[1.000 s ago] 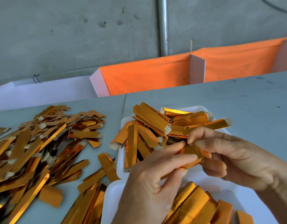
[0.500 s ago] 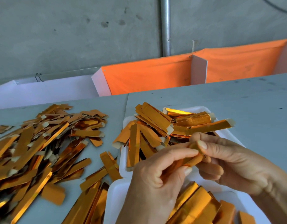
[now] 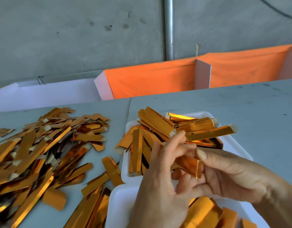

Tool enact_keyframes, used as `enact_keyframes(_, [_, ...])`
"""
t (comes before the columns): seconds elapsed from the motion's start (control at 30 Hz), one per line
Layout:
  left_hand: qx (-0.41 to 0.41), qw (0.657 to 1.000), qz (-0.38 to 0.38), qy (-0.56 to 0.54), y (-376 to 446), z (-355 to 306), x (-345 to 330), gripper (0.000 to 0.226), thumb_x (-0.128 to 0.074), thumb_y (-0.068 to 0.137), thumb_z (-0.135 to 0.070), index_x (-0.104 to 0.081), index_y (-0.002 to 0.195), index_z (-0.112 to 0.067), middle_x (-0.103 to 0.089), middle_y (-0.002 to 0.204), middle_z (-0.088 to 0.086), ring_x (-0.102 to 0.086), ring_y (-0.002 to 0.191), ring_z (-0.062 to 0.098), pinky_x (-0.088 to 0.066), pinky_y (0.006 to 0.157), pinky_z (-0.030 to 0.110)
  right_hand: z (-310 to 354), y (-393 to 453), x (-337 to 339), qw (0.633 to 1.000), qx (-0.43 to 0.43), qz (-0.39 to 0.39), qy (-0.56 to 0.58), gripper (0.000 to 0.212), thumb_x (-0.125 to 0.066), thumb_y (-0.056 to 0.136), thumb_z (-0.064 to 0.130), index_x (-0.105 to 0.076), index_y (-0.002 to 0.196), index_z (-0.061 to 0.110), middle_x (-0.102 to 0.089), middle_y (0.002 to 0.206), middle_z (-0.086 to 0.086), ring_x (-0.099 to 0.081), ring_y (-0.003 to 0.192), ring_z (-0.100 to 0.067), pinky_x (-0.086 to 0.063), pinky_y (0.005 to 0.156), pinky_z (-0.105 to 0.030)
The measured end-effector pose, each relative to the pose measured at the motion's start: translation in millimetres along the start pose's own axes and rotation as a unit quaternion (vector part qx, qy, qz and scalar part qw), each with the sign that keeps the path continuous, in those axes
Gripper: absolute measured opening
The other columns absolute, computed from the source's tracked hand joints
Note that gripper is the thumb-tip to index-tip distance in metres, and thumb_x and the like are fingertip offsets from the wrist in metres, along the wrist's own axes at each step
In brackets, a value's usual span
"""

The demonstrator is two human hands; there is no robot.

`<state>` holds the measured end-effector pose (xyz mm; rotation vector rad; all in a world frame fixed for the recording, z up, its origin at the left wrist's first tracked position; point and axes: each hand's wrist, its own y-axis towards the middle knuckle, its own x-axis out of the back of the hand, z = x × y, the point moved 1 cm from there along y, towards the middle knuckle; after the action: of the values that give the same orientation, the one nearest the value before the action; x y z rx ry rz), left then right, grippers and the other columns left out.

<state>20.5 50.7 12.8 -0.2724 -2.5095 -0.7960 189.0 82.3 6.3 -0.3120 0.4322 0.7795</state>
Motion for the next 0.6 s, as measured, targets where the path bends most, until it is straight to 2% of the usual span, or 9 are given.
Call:
enact_keyframes(0.07, [-0.009,1.000,0.021,-0.001,0.0,-3.5,-1.8,0.082,-0.046,0.074,-0.007,-0.025,0.135,-0.057,-0.038,0.136,-0.040,-0.026,0.136,-0.008,-0.031,0.103,0.009,1.1,2.2,-4.1,1.000,0.016,-0.015,0.001,0.056,-0.081,0.075,0.029,-0.059,0.118,0.000,-0.061,0.104,-0.027,-0.066,0.097,-0.033,-0.053,0.085,-0.042])
enact_keyframes(0.13, [-0.014,0.999,0.005,-0.046,-0.8,-4.9,-1.1,0.077,-0.043,0.074,-0.010,-0.032,0.135,-0.055,-0.032,0.143,-0.036,-0.026,0.136,-0.009,-0.031,0.104,0.011,1.4,3.9,-5.1,0.995,0.027,-0.089,-0.020,0.056,-0.089,0.063,0.023,-0.058,0.102,0.000,-0.063,0.090,-0.019,-0.067,0.087,-0.029,-0.056,0.075,-0.036])
enact_keyframes(0.2, [-0.005,0.993,-0.046,-0.108,-0.1,-2.0,0.2,0.067,-0.046,0.078,-0.016,-0.037,0.134,-0.052,-0.034,0.144,-0.032,-0.030,0.135,-0.006,-0.032,0.105,0.015,0.8,6.1,-6.8,0.978,0.036,-0.177,-0.101,0.052,-0.088,0.059,0.015,-0.052,0.093,0.002,-0.068,0.081,-0.011,-0.069,0.078,-0.024,-0.056,0.070,-0.031])
enact_keyframes(0.27, [0.031,0.981,-0.098,-0.165,2.1,5.1,-0.6,0.061,-0.056,0.085,-0.016,-0.039,0.134,-0.049,-0.045,0.136,-0.032,-0.040,0.129,-0.007,-0.039,0.099,0.014,0.1,10.1,-12.6,0.935,0.041,-0.247,-0.251,0.043,-0.084,0.063,0.012,-0.052,0.091,0.008,-0.072,0.077,-0.002,-0.071,0.074,-0.017,-0.055,0.069,-0.028])
enact_keyframes(0.33, [0.088,0.972,-0.118,-0.180,3.6,11.6,-4.0,0.063,-0.066,0.086,-0.010,-0.041,0.130,-0.049,-0.056,0.124,-0.031,-0.051,0.116,-0.010,-0.045,0.088,0.009,-2.7,13.8,-20.2,0.856,0.039,-0.295,-0.424,0.039,-0.083,0.067,0.018,-0.051,0.088,0.021,-0.072,0.080,0.009,-0.070,0.075,-0.005,-0.054,0.069,-0.022])
enact_keyframes(0.4, [0.127,0.973,-0.117,-0.150,2.4,15.7,-8.4,0.066,-0.064,0.087,-0.010,-0.040,0.128,-0.055,-0.062,0.122,-0.022,-0.057,0.109,-0.009,-0.049,0.087,0.012,-5.9,17.3,-27.2,0.801,0.046,-0.314,-0.507,0.039,-0.082,0.066,0.027,-0.047,0.083,0.030,-0.070,0.079,0.015,-0.067,0.074,0.002,-0.052,0.065,-0.016])
enact_keyframes(0.47, [0.140,0.978,-0.116,-0.104,1.3,16.5,-10.5,0.068,-0.059,0.090,-0.009,-0.040,0.125,-0.063,-0.062,0.121,-0.022,-0.056,0.110,-0.010,-0.047,0.093,0.015,-8.3,19.2,-29.9,0.792,0.046,-0.317,-0.519,0.039,-0.082,0.066,0.030,-0.046,0.081,0.032,-0.070,0.079,0.012,-0.066,0.072,0.002,-0.051,0.065,-0.015])
enact_keyframes(0.5, [0.145,0.979,-0.120,-0.079,1.6,16.8,-10.2,0.069,-0.058,0.091,-0.008,-0.040,0.122,-0.066,-0.061,0.118,-0.028,-0.053,0.111,-0.013,-0.044,0.094,0.011,-8.1,18.5,-29.4,0.795,0.040,-0.313,-0.518,0.038,-0.082,0.067,0.033,-0.047,0.081,0.031,-0.069,0.080,0.011,-0.066,0.073,0.000,-0.052,0.067,-0.017])
enact_keyframes(0.6, [0.173,0.977,-0.122,-0.024,2.8,17.2,-7.1,0.066,-0.055,0.092,-0.009,-0.040,0.116,-0.068,-0.049,0.094,-0.051,-0.047,0.105,-0.026,-0.035,0.083,-0.004,-0.4,9.8,-24.1,0.828,0.068,-0.303,-0.468,0.034,-0.074,0.067,0.050,-0.052,0.082,0.029,-0.070,0.082,0.011,-0.067,0.078,-0.006,-0.057,0.072,-0.028])
